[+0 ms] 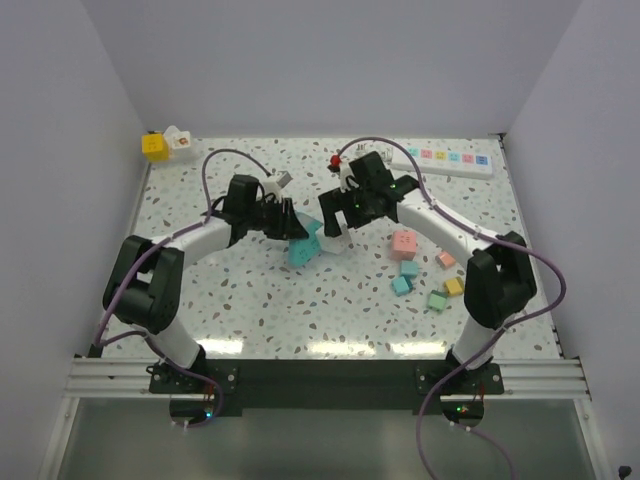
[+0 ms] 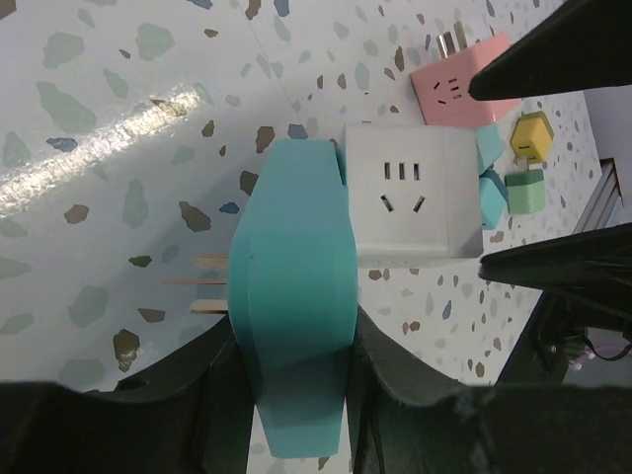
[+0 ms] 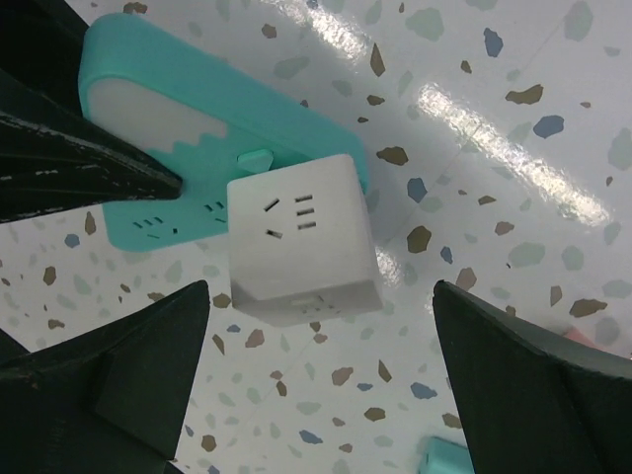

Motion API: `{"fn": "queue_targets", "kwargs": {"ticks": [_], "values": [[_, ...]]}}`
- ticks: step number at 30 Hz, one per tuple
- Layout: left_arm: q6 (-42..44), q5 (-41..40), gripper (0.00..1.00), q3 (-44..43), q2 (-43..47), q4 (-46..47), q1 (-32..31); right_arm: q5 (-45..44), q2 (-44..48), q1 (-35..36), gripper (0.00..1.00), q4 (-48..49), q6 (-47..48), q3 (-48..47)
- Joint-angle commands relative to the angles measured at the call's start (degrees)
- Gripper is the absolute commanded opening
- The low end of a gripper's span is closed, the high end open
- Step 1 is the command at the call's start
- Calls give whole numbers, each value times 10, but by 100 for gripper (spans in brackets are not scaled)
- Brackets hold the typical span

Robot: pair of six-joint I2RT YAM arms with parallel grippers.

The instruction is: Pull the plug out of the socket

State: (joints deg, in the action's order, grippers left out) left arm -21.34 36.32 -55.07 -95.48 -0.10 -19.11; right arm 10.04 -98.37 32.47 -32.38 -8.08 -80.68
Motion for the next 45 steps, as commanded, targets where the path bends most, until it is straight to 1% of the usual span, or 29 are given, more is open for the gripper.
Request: {"fn": "queue_targets", "kwargs": {"ticks": [1, 6, 9, 10, 13, 14, 15, 16, 17, 18, 19, 20, 21, 22, 25, 28, 29, 30, 31, 33, 34, 37, 38, 40, 41, 42, 43, 45], "values": [[17, 50, 0, -36, 14, 35, -1, 44, -31, 2, 98, -51, 49, -51], [28, 78, 0, -50, 12, 19, -5, 51, -74, 29, 98, -78, 66, -79], [34, 78, 0, -60, 13, 6, -7, 62, -93, 37, 98, -92, 67, -88], [36, 73, 0, -60, 14, 5, -7, 65, -94, 37, 97, -95, 68, -89], [41, 69, 0, -63, 15, 2, -7, 53, -95, 39, 79, -98, 63, -87], [42, 69, 0, -64, 16, 2, -7, 51, -95, 39, 55, -100, 61, -90], [45, 68, 0, -64, 14, 2, -7, 46, -94, 39, 39, -109, 59, -93], [45, 67, 0, -64, 15, -16, -7, 43, -95, 39, 25, -112, 57, -96], [44, 68, 0, -62, 15, -16, -7, 43, -94, 39, 12, -114, 54, -98], [38, 67, 5, -62, 14, -10, -7, 45, -92, 39, 0, -116, 54, -97], [33, 69, 25, -59, 14, -8, -8, 46, -88, 39, 0, -115, 54, -95], [28, 73, 31, -53, 16, 13, -9, 49, -84, 39, 0, -113, 49, -91], [16, 76, 34, -50, 19, 35, -12, 52, -82, 39, 0, -109, 47, -90], [10, 81, 45, -45, 19, 47, -18, 58, -75, 39, 0, -105, 42, -88], [-14, 85, 57, -27, 16, 91, -36, 81, -65, 39, 0, -82, 15, -86], [-36, 86, 60, -15, 8, 126, -47, 102, -61, 37, 0, -62, -2, -90], [-40, 86, 59, -9, 6, 131, -49, 103, -60, 38, 0, -59, -9, -95], [-40, 86, 56, -9, 0, 132, -50, 103, -58, 38, 0, -54, -13, -97], [-39, 84, 41, -8, -4, 130, -51, 103, -57, 38, 0, -53, -15, -98], [-34, 81, 17, -9, -9, 122, -51, 105, -54, 38, 0, -48, -19, -101], [-27, 78, 0, -10, -15, 113, -51, 106, -53, 38, 0, -47, -20, -102], [-13, 64, 0, -14, -25, 88, -51, 97, -50, 37, 0, -53, -26, -105], [-8, 34, 0, -15, -25, 79, -50, 84, -47, 37, 0, -55, -31, -105], [10, 2, 0, -16, -21, 51, -48, 79, -34, 29, 0, -69, -35, -100], [17, -38, 0, -18, -17, 41, -47, 73, -26, 24, 0, -74, -37, -93], [37, -61, 0, -20, -10, 11, -47, 76, -15, 12, 0, -85, -38, -87], [48, -110, 0, -23, -8, -7, -46, 79, 10, 5, 0, -91, -37, -82], [74, -149, 0, -36, -1, -62, -41, 98, 40, -10, 0, -122, -27, -69]]}}
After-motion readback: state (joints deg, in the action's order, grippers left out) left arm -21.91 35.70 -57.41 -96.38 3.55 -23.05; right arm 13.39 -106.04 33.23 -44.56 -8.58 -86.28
